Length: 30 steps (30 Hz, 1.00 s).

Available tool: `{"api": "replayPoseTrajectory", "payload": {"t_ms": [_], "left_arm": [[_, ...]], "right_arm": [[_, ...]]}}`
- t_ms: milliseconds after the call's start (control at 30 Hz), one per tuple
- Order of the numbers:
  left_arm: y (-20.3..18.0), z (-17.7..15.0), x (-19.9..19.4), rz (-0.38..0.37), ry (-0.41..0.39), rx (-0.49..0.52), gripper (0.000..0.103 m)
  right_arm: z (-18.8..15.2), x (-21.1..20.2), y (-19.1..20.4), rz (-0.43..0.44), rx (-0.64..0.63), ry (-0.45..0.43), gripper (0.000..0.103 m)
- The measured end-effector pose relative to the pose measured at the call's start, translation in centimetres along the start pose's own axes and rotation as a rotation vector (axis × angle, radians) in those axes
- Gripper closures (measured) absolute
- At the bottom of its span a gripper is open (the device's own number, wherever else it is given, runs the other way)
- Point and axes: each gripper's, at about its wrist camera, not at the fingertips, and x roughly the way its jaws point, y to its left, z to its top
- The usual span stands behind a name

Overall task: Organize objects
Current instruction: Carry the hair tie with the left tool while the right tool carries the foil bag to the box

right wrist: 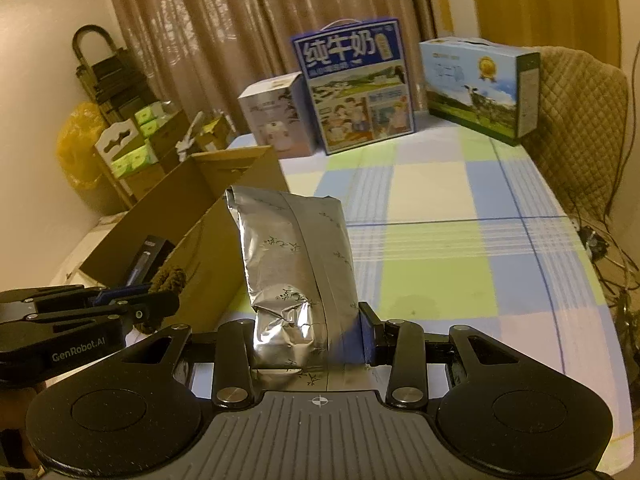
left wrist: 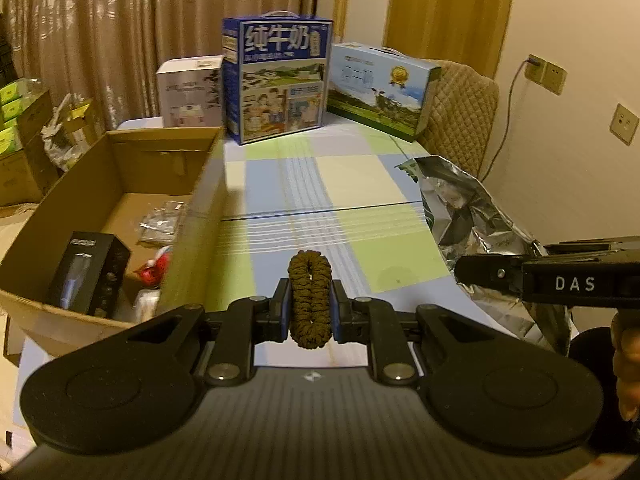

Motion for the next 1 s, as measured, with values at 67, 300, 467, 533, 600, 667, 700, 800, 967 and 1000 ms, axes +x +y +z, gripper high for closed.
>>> {"api": "replayPoseTrajectory", "payload": {"t_ms": [67,300,467,533,600,667,700,800,967,1000], "left_arm": [[0.6,0.0,-0.3,0.008,-0.004,-0.010,0.088],[2.7,-0.4,-1.5,0.032,-0.012,-0.038,0.088],[4.7,-0.3,-2.4,0.045,-0.016,-0.053,0.088],[5.7,-0.1,-2.6,0.057,-0.016,-0.052,0.088],[6.9,0.1,-3.0,0.075,-0.019,-0.051,0.088],[8.2,0.5,-3.2,0.087,-0.022,-0.059,0.088],[9.0,0.7,-3.4,0.096,-0.023,-0.062,0.088],[11.3,1.2,-3.6,0.126,-0.020,-0.062,0.088],[15.1,1.9,-3.0,0.161,0.004,-0.070,0.088],[16.0,2.1,-2.6,0.166,0.011,-0.077,0.088]], "right_arm": [[0.1,0.3,0.6,0.007,-0.009,0.004,0.068],[0.8,1.7,2.9,0.045,-0.016,0.020,0.068],[2.6,2.8,5.8,0.089,-0.034,0.013,0.068],[3.3,3.4,7.1,0.106,-0.045,0.013,0.068],[4.1,4.2,8.5,0.125,-0.053,0.015,0.068],[4.8,5.2,9.9,0.141,-0.059,0.018,0.068],[5.3,5.8,10.4,0.149,-0.059,0.020,0.068],[6.5,7.6,11.9,0.170,-0.055,0.029,0.068],[8.9,11.2,13.5,0.190,-0.024,0.055,0.068],[9.4,11.9,13.8,0.192,-0.020,0.060,0.068]]}}
